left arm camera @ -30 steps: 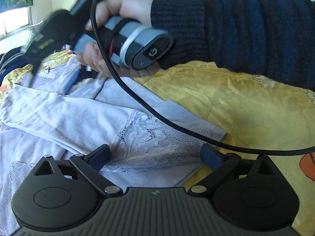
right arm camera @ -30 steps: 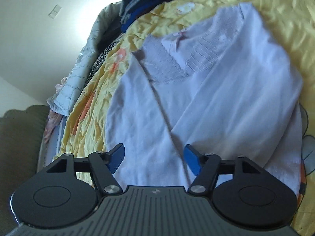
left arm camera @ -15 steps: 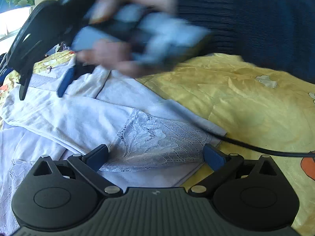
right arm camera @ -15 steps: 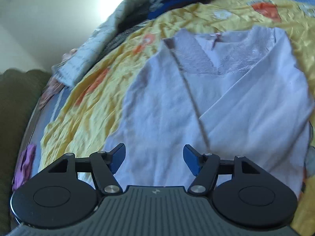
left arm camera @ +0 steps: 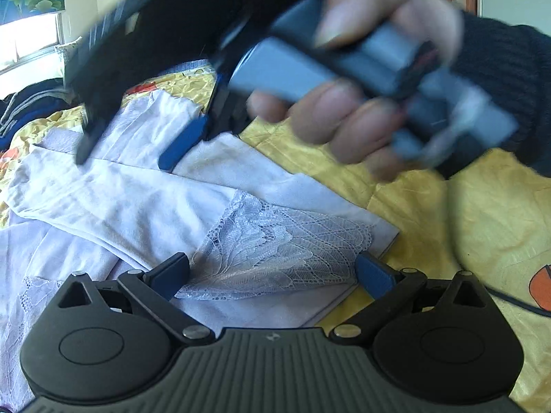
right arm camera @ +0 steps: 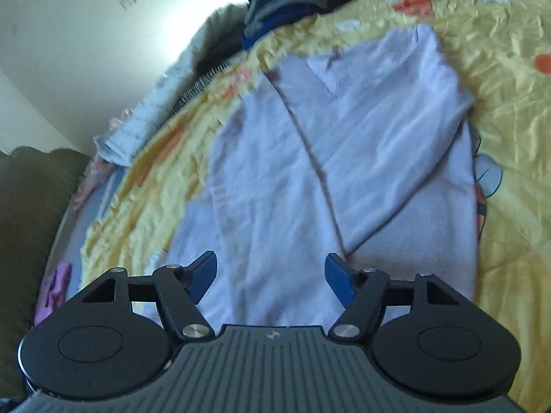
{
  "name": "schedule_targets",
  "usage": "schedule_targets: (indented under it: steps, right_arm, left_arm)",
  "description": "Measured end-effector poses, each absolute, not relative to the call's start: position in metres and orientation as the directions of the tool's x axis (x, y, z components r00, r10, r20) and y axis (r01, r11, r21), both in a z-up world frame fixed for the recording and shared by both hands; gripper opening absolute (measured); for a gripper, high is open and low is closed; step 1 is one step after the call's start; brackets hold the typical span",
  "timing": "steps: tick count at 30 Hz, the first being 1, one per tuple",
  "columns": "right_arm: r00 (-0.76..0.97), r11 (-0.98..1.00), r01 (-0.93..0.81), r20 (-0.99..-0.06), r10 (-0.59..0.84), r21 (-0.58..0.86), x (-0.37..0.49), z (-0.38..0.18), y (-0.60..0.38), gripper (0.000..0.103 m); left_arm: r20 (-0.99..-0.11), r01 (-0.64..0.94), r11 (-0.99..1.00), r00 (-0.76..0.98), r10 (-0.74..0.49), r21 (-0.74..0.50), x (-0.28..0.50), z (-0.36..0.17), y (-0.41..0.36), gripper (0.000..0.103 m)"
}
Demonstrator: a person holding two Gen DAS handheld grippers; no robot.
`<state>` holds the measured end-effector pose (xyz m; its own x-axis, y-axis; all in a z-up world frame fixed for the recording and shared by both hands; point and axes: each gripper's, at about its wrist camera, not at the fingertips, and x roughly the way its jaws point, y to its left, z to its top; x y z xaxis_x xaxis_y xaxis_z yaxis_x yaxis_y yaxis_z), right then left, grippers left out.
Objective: Fold small clothes
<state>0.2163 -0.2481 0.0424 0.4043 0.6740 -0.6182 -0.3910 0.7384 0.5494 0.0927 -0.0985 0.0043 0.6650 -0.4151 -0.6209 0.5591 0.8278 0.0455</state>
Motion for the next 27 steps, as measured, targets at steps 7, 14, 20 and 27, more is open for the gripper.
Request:
schedule_targets:
  steps: [7,14,20,27]
  right_arm:
    - [0.264,0.72,-0.464,-0.695,0.668,0.516,0.187,0.024,-0.246,0.072]
    - [0.436,0.738,-0.347,-0.597,0.673,0.579,0.154,0.032,-0.313,0.076]
    - [0.505,0.653,-0.234,-0.484,0.715,0.72,0.136,0.023,-0.357,0.075]
    - [0.389,0.609,-0.289,-0.49,0.78,0.739,0.138,0.011,-0.308,0.08]
  left_arm:
    - [-0.588,0.481,0.874,0.726,-0.356,0.064,0.082,0.009,-0.087,0.103]
    - [-0.532,0.209,0.97,0.811,-0.243,-0.125,0.058,0.034,0.03,0.103]
    - [-0.545,-0.141,0.874,0.824,-0.156,-0.464,0.057,0.036,0.146,0.103]
    - [-0.479,-0.12,0.699,0.807,-0.345,-0.705,0.077,0.015,0.146,0.103]
